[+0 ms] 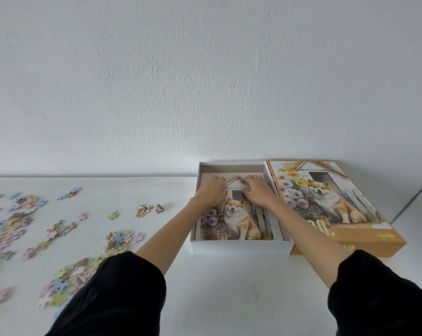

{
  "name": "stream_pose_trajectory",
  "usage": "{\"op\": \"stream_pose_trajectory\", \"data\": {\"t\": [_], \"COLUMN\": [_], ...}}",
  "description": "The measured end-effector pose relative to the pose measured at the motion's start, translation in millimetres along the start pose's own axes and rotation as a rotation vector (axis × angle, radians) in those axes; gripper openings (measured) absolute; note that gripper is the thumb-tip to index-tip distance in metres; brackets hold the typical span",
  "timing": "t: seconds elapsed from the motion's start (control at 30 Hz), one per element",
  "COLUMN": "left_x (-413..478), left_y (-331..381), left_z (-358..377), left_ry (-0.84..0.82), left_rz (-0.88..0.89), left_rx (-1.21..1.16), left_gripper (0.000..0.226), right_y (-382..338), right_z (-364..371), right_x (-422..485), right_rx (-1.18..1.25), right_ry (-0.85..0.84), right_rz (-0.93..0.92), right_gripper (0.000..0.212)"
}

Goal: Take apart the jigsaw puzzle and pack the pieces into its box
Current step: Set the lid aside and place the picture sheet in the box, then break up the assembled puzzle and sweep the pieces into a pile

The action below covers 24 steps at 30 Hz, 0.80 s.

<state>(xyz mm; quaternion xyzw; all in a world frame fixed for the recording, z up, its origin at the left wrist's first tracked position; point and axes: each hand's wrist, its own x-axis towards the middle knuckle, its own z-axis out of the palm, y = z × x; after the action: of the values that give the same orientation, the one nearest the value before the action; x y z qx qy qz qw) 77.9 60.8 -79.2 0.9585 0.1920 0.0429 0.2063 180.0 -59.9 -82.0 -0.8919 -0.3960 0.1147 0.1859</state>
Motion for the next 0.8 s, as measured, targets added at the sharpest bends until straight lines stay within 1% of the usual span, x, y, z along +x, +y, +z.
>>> {"op": "stream_pose_trajectory", "data": {"t": [0.1, 0.17, 0.23, 0.33, 0.53, 0.63, 0.73, 0.8], "left_x": [-8, -13, -19, -31, -70, -97, -126, -147], "left_y": [2, 1, -2, -16, -64, -98, -137, -168], "left_z": [-14, -27, -39, -56, -81, -94, -108, -117], "left_ry": [0.146, 0.22, 0.287, 0.354, 0.368, 0.346, 0.31, 0.276], "left_rz": [0.063, 0.116, 0.162, 0.182, 0.203, 0.208, 0.206, 0.192], "left_rx": [-0.138, -0.233, -0.262, -0.249, -0.221, -0.209, -0.172, -0.141], "left_gripper": [0.035, 0.029, 0.025, 0.024, 0.022, 0.022, 0.023, 0.024], "right_y": [-4, -10, -19, -41, -104, -142, -181, -208], "right_z": [-4, -7, -12, -20, -15, 3, 29, 49], "right_x": [-5, -8, -11, -18, -38, -49, -61, -69], "right_rx": [0.076, 0.111, 0.155, 0.182, 0.194, 0.229, 0.266, 0.283], "right_ry": [0.101, 0.146, 0.178, 0.227, 0.291, 0.3, 0.334, 0.326], "right_rz": [0.006, -0.006, -0.015, -0.051, -0.121, -0.137, -0.122, -0.113], "right_gripper": [0.038, 0.039, 0.039, 0.039, 0.038, 0.038, 0.036, 0.036]}}
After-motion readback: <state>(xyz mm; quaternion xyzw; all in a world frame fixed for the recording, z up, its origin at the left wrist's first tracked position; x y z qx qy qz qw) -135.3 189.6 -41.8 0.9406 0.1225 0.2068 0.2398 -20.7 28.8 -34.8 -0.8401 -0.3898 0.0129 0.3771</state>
